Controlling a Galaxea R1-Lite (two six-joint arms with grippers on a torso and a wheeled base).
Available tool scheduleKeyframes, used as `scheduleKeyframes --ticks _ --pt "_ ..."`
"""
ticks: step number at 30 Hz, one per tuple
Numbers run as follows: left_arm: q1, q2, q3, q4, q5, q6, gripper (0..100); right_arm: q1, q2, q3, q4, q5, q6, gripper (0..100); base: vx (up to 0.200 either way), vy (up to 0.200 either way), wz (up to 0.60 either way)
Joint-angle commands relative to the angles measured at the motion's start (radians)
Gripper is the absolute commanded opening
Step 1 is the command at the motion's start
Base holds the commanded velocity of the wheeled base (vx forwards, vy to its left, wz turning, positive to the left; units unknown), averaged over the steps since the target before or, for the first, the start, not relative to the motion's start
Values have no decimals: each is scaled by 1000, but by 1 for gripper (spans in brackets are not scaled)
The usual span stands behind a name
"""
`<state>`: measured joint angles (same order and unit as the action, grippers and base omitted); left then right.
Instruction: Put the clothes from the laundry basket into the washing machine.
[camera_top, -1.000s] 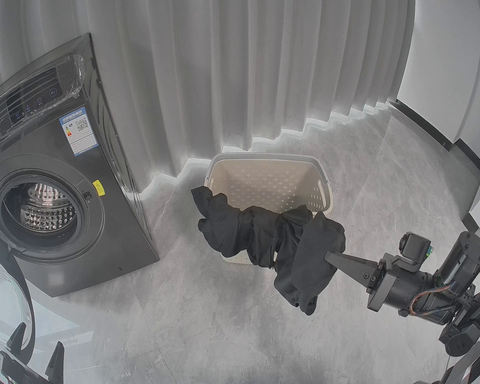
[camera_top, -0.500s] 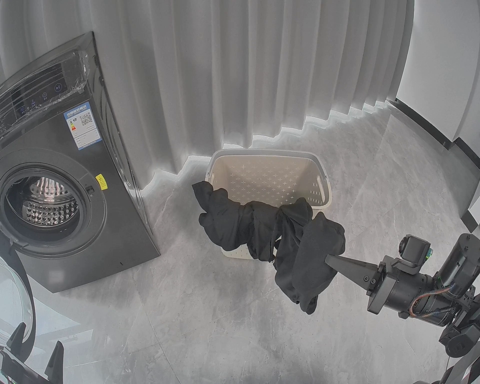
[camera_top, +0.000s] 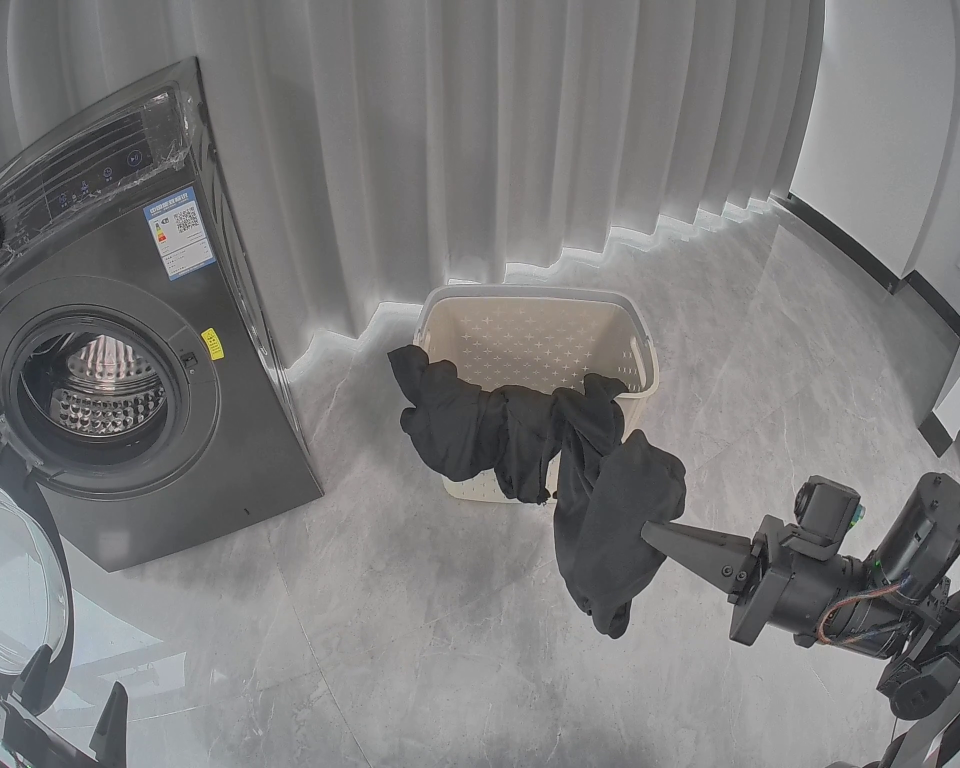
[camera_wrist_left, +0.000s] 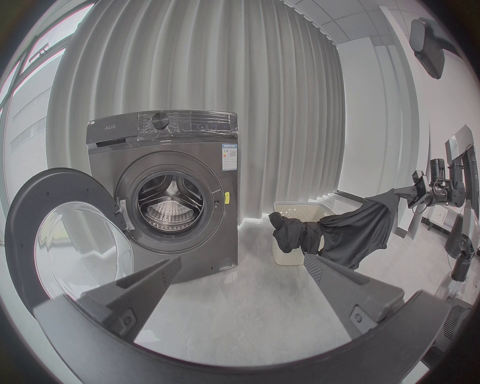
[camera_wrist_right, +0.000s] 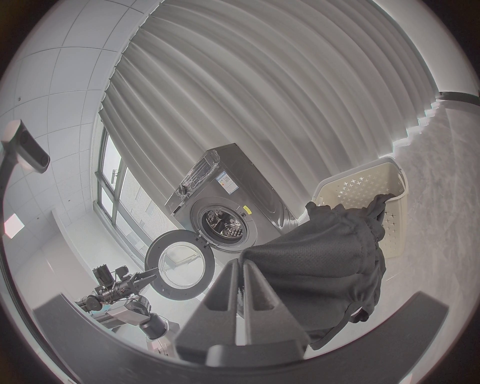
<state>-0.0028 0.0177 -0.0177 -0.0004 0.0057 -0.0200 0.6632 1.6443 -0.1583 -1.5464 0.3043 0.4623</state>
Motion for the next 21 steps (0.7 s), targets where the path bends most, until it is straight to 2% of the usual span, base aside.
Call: scheduleKeyframes --ticks 1,5,7,8,10,14,21 --pt "0 -13 16 0 0 0 100 18 6 -4 -1 1 -54 0 0 0 600" --pt "0 -13 16 0 0 2 100 30 8 -27 -1 9 -80 0 0 0 600" --pt "0 -15 16 0 0 2 100 41 9 -40 -1 22 -85 0 0 0 0" --pt "0 -13 16 0 0 2 100 64 12 -58 0 56 -88 0 0 0 0" --pt "0 -15 16 0 0 2 100 93 32 -83 -1 76 -96 0 0 0 0" --pt "0 -15 16 0 0 3 100 128 86 -145 -3 81 -157 0 0 0 0" --pt "0 -15 16 0 0 3 100 130 114 -208 -4 87 -166 0 0 0 0"
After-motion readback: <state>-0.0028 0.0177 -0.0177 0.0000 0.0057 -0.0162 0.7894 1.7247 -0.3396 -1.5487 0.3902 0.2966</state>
